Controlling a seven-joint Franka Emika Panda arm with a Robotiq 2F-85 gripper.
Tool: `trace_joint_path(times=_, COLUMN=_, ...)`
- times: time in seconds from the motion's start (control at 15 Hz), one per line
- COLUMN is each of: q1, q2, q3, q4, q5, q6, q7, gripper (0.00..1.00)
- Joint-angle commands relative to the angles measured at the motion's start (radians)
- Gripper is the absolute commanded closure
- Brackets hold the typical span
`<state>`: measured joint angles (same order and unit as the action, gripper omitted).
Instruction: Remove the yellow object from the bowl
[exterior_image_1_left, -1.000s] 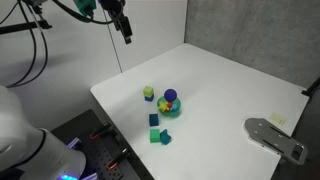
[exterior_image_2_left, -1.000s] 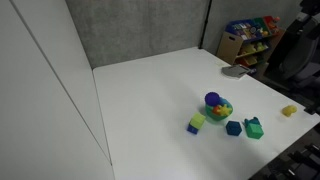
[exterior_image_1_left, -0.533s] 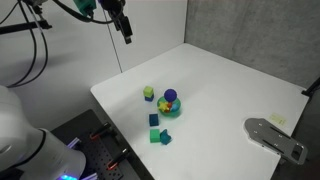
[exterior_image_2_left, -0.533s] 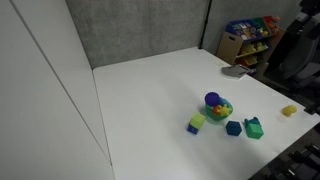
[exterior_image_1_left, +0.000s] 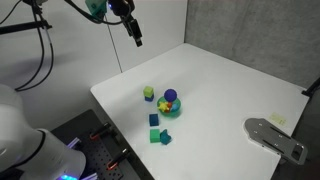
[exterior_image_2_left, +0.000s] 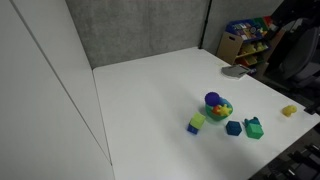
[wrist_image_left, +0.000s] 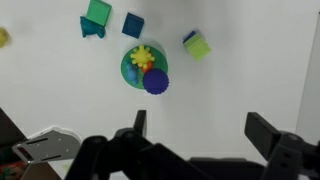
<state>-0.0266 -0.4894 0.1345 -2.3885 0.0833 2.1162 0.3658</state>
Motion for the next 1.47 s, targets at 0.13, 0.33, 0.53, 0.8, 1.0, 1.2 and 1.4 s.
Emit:
trace_joint_path(times=0.13, q1=-0.053, q2=0.162, q3=0.052, q4=0.069, q5=-0.178, q6=0.059, q7=0.153, gripper=0.0)
trace_joint_path(times=0.33, q1=-0.061, q2=0.243, q3=0.05, q4=0.081, q5=-0.275, q6=0.08, q7=0.217, gripper=0.0)
trace_joint_path(times=0.53, q1=-0.05, q2=0.329, q3=0.027, q4=0.091, q5=-0.334, q6=0.1, q7=0.241, gripper=0.0)
trace_joint_path(times=0.8, q1=-0.027, q2=0.434, q3=-0.019, q4=0.108, q5=-0.307, q6=0.132, q7=0.175, gripper=0.0)
trace_joint_path(times=1.0, q1=-0.016, q2=0.503, q3=-0.058, q4=0.124, q5=-0.237, q6=0.173, q7=0.071, gripper=0.0)
trace_joint_path(times=1.2, q1=-0.012, q2=0.57, q3=-0.088, q4=0.155, q5=-0.126, q6=0.18, q7=-0.061, gripper=0.0)
trace_joint_path(times=1.4, q1=-0.01, q2=0.604, q3=-0.104, q4=0.191, q5=-0.063, q6=0.13, q7=-0.139, gripper=0.0)
